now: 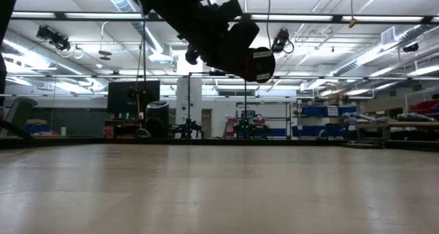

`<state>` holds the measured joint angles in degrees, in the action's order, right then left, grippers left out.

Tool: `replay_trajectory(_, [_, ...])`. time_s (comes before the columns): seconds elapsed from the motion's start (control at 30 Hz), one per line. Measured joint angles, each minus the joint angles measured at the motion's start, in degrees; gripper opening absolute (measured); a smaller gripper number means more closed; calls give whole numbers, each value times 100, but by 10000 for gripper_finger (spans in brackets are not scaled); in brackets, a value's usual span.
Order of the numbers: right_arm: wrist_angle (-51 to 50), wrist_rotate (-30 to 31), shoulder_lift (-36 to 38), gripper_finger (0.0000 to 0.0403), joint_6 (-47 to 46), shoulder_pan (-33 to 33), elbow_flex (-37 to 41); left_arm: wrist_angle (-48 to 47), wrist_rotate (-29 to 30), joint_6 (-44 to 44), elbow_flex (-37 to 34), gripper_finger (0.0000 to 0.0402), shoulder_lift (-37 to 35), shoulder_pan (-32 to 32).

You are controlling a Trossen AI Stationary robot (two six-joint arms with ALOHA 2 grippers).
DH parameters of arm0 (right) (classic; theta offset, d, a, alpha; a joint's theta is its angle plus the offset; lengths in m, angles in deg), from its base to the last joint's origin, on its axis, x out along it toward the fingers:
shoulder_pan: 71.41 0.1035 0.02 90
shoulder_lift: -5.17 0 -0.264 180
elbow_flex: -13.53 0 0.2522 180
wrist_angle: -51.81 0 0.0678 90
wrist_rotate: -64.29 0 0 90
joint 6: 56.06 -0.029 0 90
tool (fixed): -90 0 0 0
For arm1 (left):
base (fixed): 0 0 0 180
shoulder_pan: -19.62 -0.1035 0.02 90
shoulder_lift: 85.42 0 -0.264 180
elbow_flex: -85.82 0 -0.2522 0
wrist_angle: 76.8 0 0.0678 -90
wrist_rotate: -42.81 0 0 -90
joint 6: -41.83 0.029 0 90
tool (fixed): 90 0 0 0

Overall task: Coil cords
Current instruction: Coil the red wire cable onto the black spool

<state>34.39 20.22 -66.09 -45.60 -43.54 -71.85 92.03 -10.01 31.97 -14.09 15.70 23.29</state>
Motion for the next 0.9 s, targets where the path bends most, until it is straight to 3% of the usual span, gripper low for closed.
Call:
replay_trajectory(0.23, [451,-517,-552,0,331,-278,0,1202,-1404,-584,-2,1,2,-128])
replay_trajectory(0.43, [944,-567,-650,0,736,-242,0,2012,-2395,-1064,5,1,2,-213])
replay_trajectory(0.9, [768,-1195,-596,0,1654,-860,-638,859,-2328,-587,671,1,7,-238])
